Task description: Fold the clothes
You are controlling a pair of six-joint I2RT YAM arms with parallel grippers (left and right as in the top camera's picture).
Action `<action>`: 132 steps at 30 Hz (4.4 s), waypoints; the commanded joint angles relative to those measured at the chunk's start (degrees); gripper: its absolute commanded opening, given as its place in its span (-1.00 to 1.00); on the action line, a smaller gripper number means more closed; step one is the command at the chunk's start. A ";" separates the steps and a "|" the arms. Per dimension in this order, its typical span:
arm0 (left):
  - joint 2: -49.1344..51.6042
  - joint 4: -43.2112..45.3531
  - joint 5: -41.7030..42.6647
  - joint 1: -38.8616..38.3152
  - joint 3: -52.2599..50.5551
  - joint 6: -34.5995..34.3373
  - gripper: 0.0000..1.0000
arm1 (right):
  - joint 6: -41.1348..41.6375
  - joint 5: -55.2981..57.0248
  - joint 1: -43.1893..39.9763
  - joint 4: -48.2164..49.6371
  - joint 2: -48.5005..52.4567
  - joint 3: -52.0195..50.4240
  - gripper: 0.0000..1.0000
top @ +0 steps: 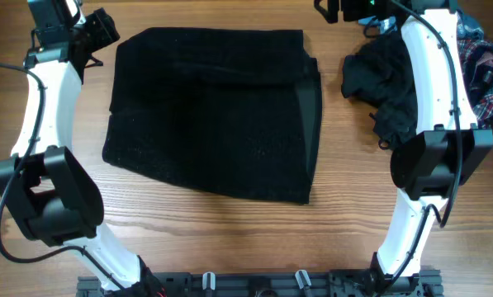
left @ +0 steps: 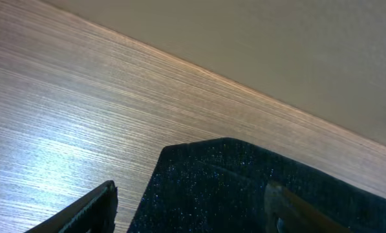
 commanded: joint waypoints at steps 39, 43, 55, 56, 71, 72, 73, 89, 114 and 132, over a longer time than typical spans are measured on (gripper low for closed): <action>0.00 -0.83 -1.36 -2.43 1.27 1.33 1.00 | 15.28 -10.25 3.48 11.04 22.36 0.59 0.72; 0.00 -1.09 -1.36 -2.47 1.27 1.33 0.99 | 18.23 -10.69 3.50 12.94 23.67 0.59 0.49; 0.00 -1.22 -1.36 -2.47 1.27 1.33 0.99 | 18.18 -10.14 3.65 13.00 23.89 0.59 0.04; 0.00 -1.22 -1.36 -2.47 1.27 1.33 0.99 | 18.23 -9.73 3.65 12.90 23.91 0.59 0.05; 0.00 -1.64 -1.36 -2.47 1.27 1.33 0.99 | 18.01 -6.21 5.31 12.28 24.52 0.52 -0.56; 0.00 -1.64 -1.36 -2.47 1.27 1.33 1.00 | 18.03 -6.01 5.31 12.33 24.52 0.52 -0.69; 0.00 -1.64 -1.36 -2.47 1.27 1.33 1.00 | 18.03 -5.73 5.29 12.52 24.52 0.52 -0.75; 0.00 -1.64 -1.36 -2.47 1.27 1.31 1.00 | 18.75 -6.78 3.06 24.39 23.78 1.53 -0.92; -0.37 -2.80 -1.33 -2.29 1.27 1.33 1.00 | 18.78 -8.72 -0.50 27.47 21.70 2.05 0.99; -10.16 -28.09 -0.68 -2.32 1.27 4.07 1.00 | 10.49 0.15 -0.61 -20.22 2.69 2.01 1.00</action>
